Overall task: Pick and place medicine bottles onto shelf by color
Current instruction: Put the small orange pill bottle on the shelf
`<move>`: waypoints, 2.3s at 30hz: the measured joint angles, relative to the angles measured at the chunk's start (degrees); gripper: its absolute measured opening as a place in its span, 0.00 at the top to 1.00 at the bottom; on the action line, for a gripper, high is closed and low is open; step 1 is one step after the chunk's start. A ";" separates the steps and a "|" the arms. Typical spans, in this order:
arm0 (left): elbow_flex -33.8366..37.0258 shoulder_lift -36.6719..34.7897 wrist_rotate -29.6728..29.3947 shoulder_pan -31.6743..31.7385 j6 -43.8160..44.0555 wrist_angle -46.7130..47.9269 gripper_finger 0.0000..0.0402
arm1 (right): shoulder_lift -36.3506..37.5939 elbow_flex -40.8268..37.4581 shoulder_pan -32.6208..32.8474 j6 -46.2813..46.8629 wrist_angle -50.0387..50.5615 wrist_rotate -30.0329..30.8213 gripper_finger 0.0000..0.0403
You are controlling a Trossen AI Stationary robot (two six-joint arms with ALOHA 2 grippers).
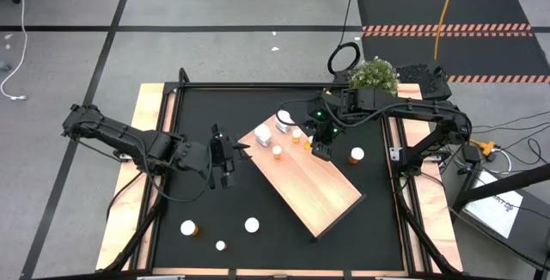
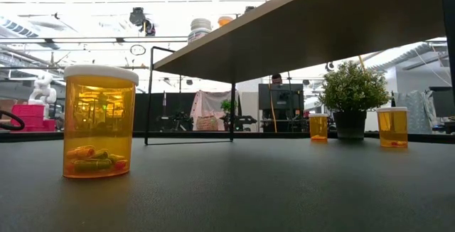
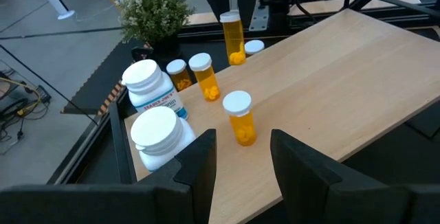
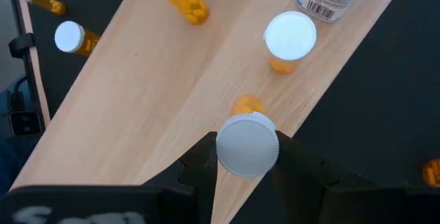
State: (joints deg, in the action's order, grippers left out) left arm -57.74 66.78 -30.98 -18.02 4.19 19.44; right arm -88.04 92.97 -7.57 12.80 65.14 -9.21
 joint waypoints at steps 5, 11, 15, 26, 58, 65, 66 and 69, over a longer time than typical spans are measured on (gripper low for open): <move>0.02 0.00 0.00 0.00 0.02 0.00 0.65 | -1.62 -0.04 0.00 0.00 0.65 0.08 0.71; 0.04 0.00 0.02 0.00 0.02 0.20 0.65 | -3.54 -0.04 0.53 -0.77 0.97 0.06 0.71; 0.04 0.00 0.02 0.00 0.02 0.33 0.65 | -3.72 -0.04 0.57 -0.57 2.70 -0.04 0.71; 0.04 0.00 0.02 0.00 -0.28 0.39 0.65 | -3.70 -0.02 0.55 0.00 4.66 -0.09 0.71; 0.04 0.00 0.02 0.00 -0.48 0.39 0.65 | -3.70 -0.02 0.57 -0.56 3.20 -1.75 0.60; 0.04 0.00 0.02 0.00 -0.50 0.39 0.65 | -3.70 -0.02 0.57 -0.69 2.06 -1.67 0.60; 0.04 0.00 0.02 0.00 -0.50 0.39 0.65 | -3.70 -0.02 0.57 -0.88 1.94 -1.66 0.60; 0.04 0.00 0.02 0.00 -0.50 0.39 0.65 | -3.70 -0.02 0.57 -1.32 1.69 -1.62 0.60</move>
State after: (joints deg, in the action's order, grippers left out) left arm -57.69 66.78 -30.96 -18.02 3.68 19.84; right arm -91.74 92.95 -7.01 11.47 66.83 -10.83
